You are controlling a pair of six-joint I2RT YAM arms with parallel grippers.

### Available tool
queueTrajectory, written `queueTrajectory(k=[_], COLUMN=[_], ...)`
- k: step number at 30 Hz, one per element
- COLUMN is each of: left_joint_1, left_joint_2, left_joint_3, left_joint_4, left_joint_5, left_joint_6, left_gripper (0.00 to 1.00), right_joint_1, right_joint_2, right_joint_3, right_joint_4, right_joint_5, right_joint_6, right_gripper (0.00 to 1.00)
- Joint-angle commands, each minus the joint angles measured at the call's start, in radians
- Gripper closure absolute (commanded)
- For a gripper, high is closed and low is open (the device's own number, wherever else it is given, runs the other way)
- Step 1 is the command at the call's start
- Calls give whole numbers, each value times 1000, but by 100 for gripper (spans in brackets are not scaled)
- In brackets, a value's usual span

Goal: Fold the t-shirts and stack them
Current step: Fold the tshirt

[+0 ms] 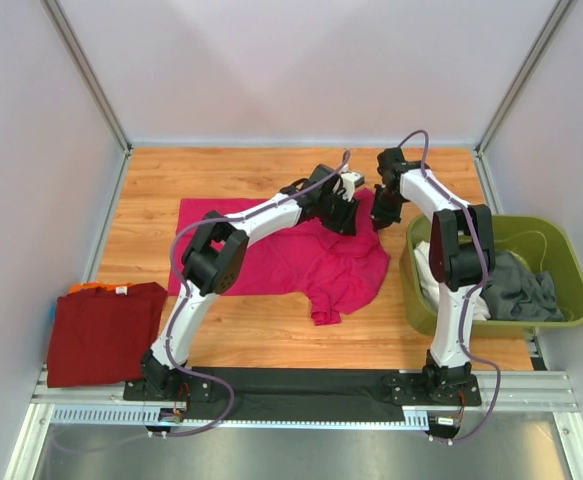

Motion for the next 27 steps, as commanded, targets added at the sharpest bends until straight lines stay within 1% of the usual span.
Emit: queueTrajectory(k=[1,6,9,10,12,13,14,20,27], left_joint_1=[-13,-19,-20,-20,-20,-20,-20,-20,-24], left_joint_2=[8,10,2,1,-2,-2,-2,-44,-107], left_joint_3=[-13,-17,-23,-23,-22,-20,-22,-60,-100], left_joint_4=[3,-22,-33,-34,-37,-42,-45,-46,-40], left_joint_5=[10,5,-2,-10,-16,-24,-28,-39,8], left_joint_6=[44,70,87,93,96,97,99,117,114], left_gripper=[55,56,65,74,81,88,100,100,100], right_joint_1=[-5,-10,-14,-13,-14,-14,-13,-16,-14], right_joint_2=[-13,-26,-30,-33,-35,-36,-36,-50,-52], right_joint_3=[38,45,45,46,46,45,45,38,46], right_joint_4=[12,7,7,8,7,5,5,4,2], right_joint_5=[-5,-2,0,1,6,6,7,12,12], right_joint_6=[5,-1,0,-1,0,0,-1,-6,-4], right_gripper=[100,100,100,100,100,100,100,100,100])
